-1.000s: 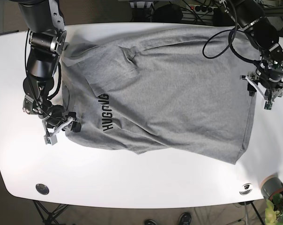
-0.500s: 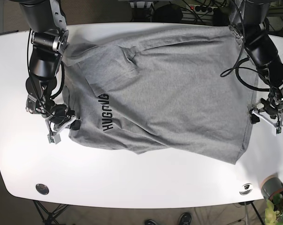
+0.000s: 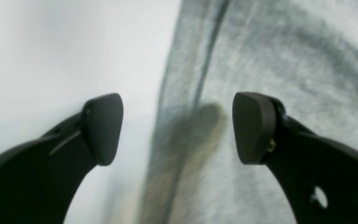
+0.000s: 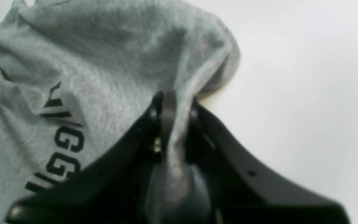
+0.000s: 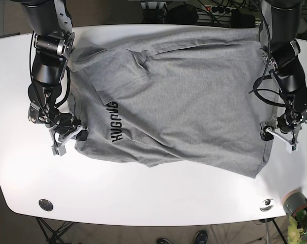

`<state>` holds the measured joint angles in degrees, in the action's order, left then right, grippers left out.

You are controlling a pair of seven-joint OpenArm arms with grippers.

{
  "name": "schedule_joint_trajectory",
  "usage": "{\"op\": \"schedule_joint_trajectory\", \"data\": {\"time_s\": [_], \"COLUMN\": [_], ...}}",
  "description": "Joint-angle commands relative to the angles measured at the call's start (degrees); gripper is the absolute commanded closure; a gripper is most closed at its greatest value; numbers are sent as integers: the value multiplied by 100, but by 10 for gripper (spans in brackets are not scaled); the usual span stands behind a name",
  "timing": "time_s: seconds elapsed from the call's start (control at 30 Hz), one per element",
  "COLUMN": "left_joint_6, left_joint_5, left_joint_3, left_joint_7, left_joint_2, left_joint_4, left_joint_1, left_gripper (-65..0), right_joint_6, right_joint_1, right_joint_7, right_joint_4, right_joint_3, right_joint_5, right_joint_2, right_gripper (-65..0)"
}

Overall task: Fold the T-shirt properly
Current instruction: 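Release and regrasp the shirt hem corners with both grippers, then lift the shirt with both grippers, swing it and lay it down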

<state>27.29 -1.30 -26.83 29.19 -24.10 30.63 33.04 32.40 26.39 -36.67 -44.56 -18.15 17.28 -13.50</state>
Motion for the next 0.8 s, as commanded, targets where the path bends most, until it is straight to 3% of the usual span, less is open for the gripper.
{"op": "schedule_joint_trajectory", "data": {"time_s": [0.0,0.23,0.43,0.5,0.67,0.77], "left_joint_6": [352,731,774,774,731,731], "left_joint_5": [-50,-41,-50,-59,-41,-15], "left_joint_3": [15,24,-3,-3,-3,15], "left_joint_7": [30,470,479,435,-216,-453], "left_joint_2": [-21,260,269,269,278,278], "left_joint_4": [-96,-96,-96,-96,-140,-140], "left_joint_1": [120,85,85,85,85,68], "left_gripper": [-521,-518,-496,-426,-147,-39], "right_joint_6": [8,8,8,8,8,17], "right_joint_1": [117,117,117,117,117,117], "right_joint_7": [-30,-30,-30,-21,-21,-21], "right_joint_4": [-76,-76,-76,-76,-76,-76], "right_joint_3": [-18,-27,-27,-27,-27,-27], "right_joint_5": [44,44,44,44,52,52], "right_joint_2": [-61,-61,-61,-61,-61,-61], "right_gripper": [-43,-43,-43,-43,-43,-43]}}
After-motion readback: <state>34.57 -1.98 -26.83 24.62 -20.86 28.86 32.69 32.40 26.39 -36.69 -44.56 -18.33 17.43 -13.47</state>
